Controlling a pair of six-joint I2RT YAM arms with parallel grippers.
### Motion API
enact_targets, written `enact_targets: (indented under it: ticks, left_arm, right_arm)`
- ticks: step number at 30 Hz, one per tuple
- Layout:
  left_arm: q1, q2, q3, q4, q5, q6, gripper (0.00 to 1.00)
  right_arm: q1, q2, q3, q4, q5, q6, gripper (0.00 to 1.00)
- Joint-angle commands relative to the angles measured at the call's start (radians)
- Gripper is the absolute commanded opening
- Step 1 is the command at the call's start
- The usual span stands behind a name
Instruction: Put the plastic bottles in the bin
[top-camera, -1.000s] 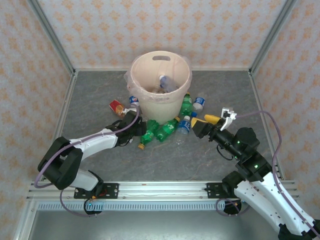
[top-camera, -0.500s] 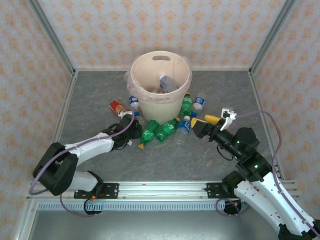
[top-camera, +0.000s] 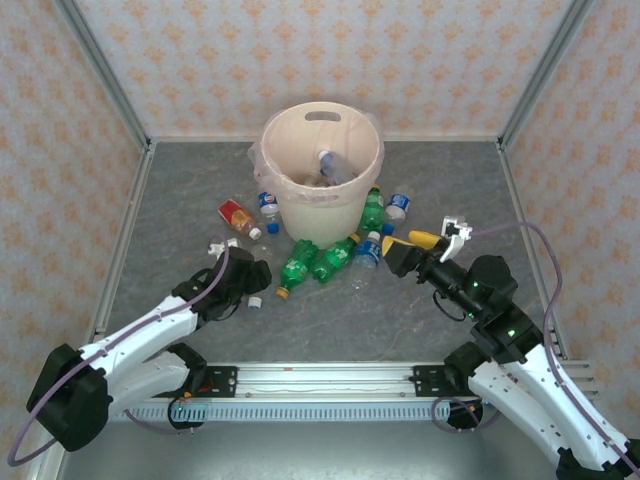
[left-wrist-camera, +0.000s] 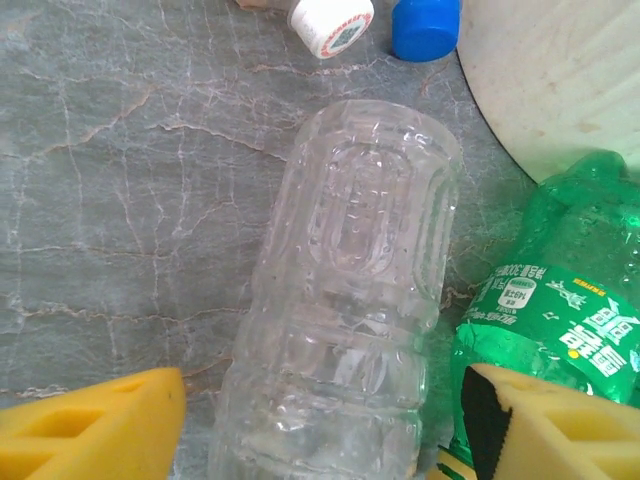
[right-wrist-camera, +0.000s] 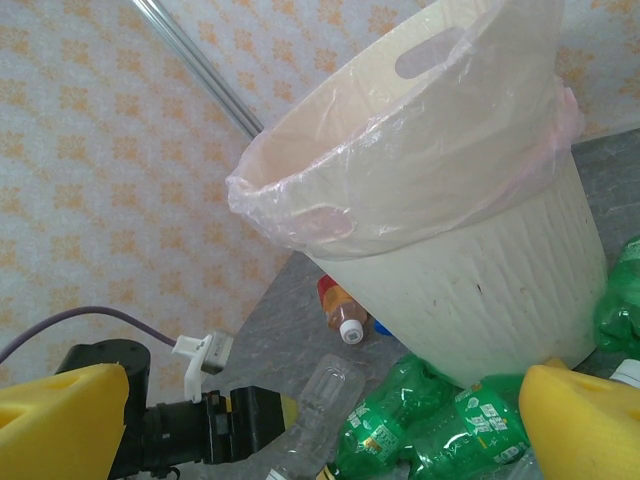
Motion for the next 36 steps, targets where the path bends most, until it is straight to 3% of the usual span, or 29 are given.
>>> enact_targets:
  ticks: [1,9,22,29,36]
  left_arm:
    - [-0.002,0.052,0.094,-0.067,0.015,0.02,0.79]
    - [0.073,0.265,0.274,-0.216,0.055,0.161,0.81]
    - [0.134,0.508,0.384,-0.283,0.107,0.318,0.8]
    - [0.156,0.572,0.38,-0.252,0.139,0.329,0.73]
    - [0.156,0.528,0.366,-0.245,0.164,0.303,0.58]
  right_arm:
    - [0.003,-0.013,0.003,0.019,-0.006,0.009,1.0]
    - [0.002,-0.028,0.023,-0.032,-0.029,-0.001,1.0]
    - [0.002,-0.054,0.007,-0.063,-0.02,-0.013,1.0]
    - [0.003,-0.062,0.007,-0.077,-0.013,-0.015,1.0]
    - [0.002,-0.061,0.011,-0.078,-0.007,-0.012,1.0]
